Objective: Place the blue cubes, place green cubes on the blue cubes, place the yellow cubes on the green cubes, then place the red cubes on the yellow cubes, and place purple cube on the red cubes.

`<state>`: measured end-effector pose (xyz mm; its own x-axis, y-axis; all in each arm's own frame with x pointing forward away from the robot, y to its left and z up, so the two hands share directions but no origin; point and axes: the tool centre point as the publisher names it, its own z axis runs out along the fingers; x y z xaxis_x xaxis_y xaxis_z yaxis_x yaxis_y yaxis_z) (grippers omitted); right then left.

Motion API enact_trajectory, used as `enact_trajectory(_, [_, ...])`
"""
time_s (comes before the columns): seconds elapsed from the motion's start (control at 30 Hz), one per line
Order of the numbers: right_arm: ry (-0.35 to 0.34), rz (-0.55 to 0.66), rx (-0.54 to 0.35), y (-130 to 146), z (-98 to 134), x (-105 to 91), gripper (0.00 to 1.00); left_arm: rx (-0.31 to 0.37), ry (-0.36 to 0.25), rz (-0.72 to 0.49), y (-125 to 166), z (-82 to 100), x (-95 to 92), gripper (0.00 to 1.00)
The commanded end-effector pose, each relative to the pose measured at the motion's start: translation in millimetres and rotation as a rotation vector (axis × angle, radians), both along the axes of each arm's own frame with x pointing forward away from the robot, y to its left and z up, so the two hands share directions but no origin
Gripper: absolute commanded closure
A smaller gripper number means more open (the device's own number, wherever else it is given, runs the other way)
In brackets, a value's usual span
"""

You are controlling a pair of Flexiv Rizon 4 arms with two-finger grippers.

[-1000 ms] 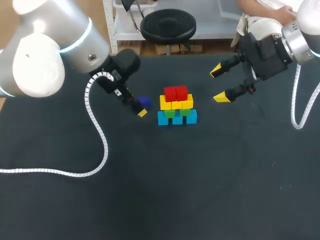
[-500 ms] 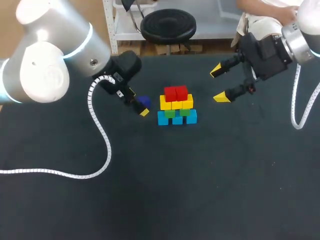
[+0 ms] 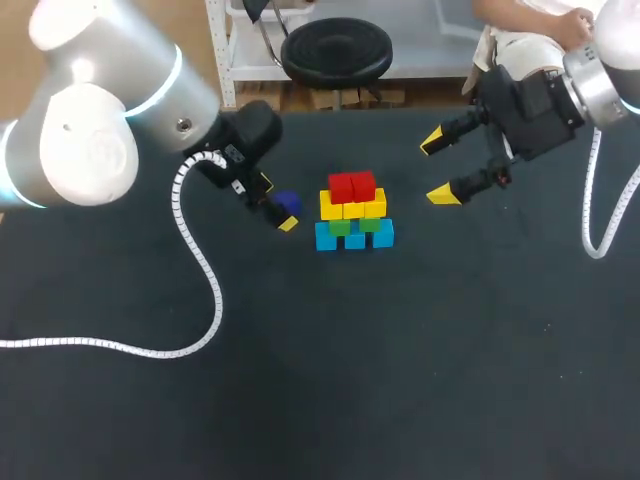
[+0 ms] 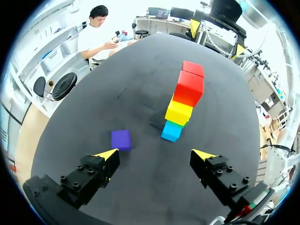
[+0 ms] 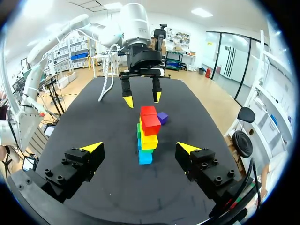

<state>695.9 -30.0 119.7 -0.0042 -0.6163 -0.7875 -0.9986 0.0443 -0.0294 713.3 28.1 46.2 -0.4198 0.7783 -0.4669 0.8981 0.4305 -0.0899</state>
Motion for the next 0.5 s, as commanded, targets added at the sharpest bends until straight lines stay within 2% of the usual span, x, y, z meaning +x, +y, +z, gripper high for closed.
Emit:
enact_trajectory(0.03, [-0.002, -0.001, 0.001, -0.2, 0.0, -0.8, 0.0, -0.002, 0.001, -0.003, 0.6, -0.4, 0.9, 0.0])
enact_trajectory(0.17, [-0.002, -0.001, 0.001, -0.2, 0.0, -0.8, 0.0, -0.002, 0.001, -0.003, 0.6, -0.4, 0.9, 0.0])
enact_trajectory(0.23, [-0.002, -0.001, 0.001, -0.2, 0.0, -0.8, 0.0, 0.002, -0.021, -0.001, 1.1, -3.6, 6.2, 0.0])
enact_trajectory(0.33, [-0.002, -0.001, 0.001, -0.2, 0.0, -0.8, 0.0, 0.004, -0.021, -0.016, -6.3, -6.1, 12.9, 0.0])
enact_trajectory(0.4, [-0.002, -0.001, 0.001, -0.2, 0.0, -0.8, 0.0, -0.028, -0.022, -0.019, -7.6, -7.8, 18.4, 0.0])
enact_trajectory(0.5, [-0.002, -0.001, 0.001, -0.2, 0.0, -0.8, 0.0, -0.003, -0.018, -0.032, -9.5, -6.6, 27.7, 0.0])
